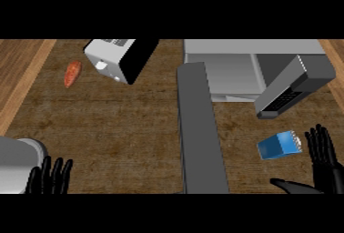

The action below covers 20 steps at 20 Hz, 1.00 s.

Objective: Pick up the milk, place it into the microwave and close the microwave

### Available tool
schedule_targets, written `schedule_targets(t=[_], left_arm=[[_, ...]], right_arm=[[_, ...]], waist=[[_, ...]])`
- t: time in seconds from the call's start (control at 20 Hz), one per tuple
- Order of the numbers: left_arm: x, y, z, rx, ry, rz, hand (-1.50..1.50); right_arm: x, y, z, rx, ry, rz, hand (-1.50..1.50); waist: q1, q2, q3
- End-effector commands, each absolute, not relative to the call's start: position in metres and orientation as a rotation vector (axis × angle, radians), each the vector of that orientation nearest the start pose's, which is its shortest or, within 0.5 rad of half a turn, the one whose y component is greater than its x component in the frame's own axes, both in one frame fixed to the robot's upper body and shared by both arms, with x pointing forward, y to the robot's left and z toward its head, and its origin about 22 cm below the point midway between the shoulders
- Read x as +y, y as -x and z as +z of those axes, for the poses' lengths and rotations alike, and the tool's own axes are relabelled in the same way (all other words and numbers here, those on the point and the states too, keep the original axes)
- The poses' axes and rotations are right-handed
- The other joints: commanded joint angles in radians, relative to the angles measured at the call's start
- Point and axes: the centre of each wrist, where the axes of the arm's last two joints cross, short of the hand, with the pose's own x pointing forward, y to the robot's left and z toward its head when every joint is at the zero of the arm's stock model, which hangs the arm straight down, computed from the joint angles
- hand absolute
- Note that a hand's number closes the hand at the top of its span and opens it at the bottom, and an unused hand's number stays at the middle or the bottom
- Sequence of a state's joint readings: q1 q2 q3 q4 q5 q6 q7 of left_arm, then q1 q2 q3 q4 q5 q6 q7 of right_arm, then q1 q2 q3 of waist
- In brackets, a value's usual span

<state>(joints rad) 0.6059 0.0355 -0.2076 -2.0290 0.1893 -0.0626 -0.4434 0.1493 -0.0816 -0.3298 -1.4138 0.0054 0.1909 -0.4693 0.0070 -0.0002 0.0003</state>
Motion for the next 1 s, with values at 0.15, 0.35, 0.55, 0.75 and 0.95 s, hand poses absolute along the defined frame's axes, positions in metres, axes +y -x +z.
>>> schedule_targets(t=[0.15,0.35,0.55,0.75,0.95], left_arm=[[0.232,-0.088,0.018,-1.914,0.142,0.181,-1.5],[0.234,-0.091,0.014,-1.912,0.118,0.185,-1.5],[0.217,-0.093,-0.008,-1.917,0.15,0.201,-1.5],[0.232,-0.091,0.013,-1.915,0.117,0.2,-1.5],[0.211,-0.087,0.015,-1.922,0.153,0.195,-1.5]], right_arm=[[-0.346,-0.191,-0.109,-1.737,0.255,-0.051,-1.5],[-0.365,-0.178,-0.12,-1.76,0.251,-0.066,-1.5],[-0.361,-0.172,-0.137,-1.766,0.26,-0.046,-1.5],[-0.363,-0.197,-0.131,-1.76,0.248,-0.033,-1.5],[-0.376,-0.206,-0.134,-1.768,0.258,-0.016,-1.5]], waist=[[0.005,0.001,0.001],[0.002,0.001,0.001],[-0.001,0.001,0.0],[0.0,0.0,0.0],[0.004,0.001,0.001]])
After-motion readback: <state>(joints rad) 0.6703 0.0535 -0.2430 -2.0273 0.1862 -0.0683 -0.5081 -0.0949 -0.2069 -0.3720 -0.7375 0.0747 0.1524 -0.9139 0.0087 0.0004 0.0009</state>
